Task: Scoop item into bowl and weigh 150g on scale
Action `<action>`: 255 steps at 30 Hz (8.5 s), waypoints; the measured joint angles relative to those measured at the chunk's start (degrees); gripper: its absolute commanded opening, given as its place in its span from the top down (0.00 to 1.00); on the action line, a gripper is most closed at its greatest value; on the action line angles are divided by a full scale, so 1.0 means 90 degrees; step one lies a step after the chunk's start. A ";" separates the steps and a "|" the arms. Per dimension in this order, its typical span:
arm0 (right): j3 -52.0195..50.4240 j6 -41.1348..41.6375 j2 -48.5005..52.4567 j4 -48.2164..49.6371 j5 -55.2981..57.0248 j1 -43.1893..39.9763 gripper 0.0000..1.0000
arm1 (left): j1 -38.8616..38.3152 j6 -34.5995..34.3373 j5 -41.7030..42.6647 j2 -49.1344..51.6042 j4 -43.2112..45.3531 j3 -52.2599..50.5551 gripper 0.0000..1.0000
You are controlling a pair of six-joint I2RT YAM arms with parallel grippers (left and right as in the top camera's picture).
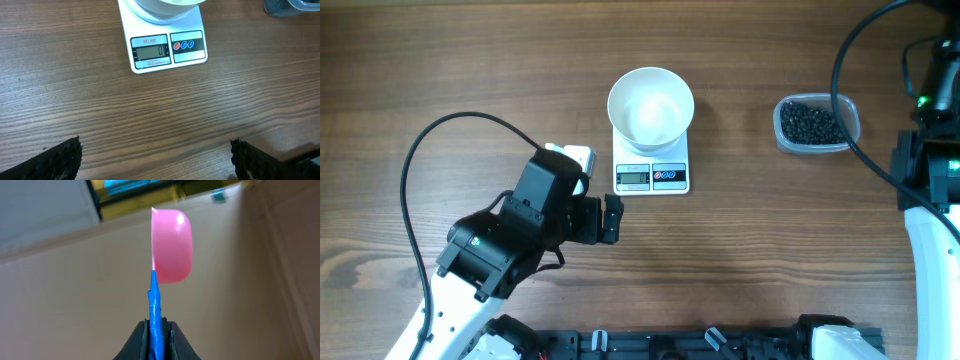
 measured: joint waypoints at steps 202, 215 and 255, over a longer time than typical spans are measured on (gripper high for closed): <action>0.0517 -0.3062 0.2458 -0.8500 -0.2489 -0.1564 0.96 | -0.0075 0.1168 -0.0209 0.1508 0.1445 -0.0085 0.00; 0.0051 -0.2917 0.2477 -0.8106 -0.2470 -0.1447 0.96 | -0.0075 0.1168 -0.0209 0.1511 0.1445 -0.0085 0.00; -0.0355 -0.2113 0.2477 -0.8289 -0.3721 -0.1333 0.96 | -0.0075 0.1168 -0.0209 0.1513 0.1445 -0.0085 0.00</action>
